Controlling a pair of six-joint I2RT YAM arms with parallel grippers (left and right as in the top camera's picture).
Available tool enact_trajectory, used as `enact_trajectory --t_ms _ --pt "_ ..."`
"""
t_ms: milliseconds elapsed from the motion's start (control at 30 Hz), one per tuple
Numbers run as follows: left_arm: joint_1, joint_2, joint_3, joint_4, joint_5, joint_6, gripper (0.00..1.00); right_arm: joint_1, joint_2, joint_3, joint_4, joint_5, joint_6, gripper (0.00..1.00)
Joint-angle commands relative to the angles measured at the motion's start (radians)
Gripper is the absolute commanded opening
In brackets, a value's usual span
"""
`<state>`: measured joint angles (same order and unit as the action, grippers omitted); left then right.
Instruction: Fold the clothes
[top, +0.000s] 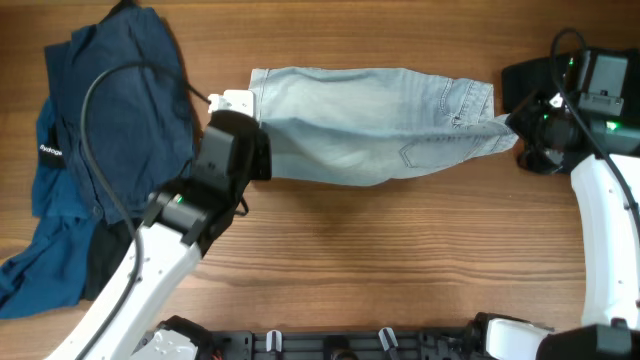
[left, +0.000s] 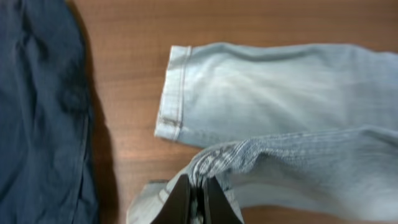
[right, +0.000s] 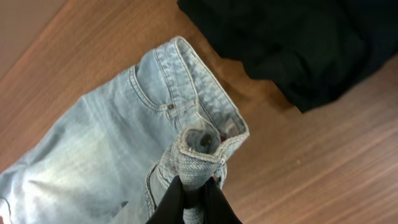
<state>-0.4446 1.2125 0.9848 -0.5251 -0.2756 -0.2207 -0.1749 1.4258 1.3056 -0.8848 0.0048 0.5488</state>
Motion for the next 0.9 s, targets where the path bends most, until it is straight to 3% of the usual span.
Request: enact_trajectory --t_ms 0,333,867 --pt "0.020 0.136 0.012 0.141 -0.070 0.087 0.04 -0.003 0.071 -0.003 0.055 0.048 0.000 0.04" --pt "0.102 0.325 0.012 0.510 -0.130 0.114 0.04 -0.003 0.306 -0.003 0.254 0.031 0.000 0.04" --pt "0.141 0.516 0.012 0.803 -0.080 0.113 0.04 0.024 0.371 -0.003 0.501 0.032 -0.026 0.04"
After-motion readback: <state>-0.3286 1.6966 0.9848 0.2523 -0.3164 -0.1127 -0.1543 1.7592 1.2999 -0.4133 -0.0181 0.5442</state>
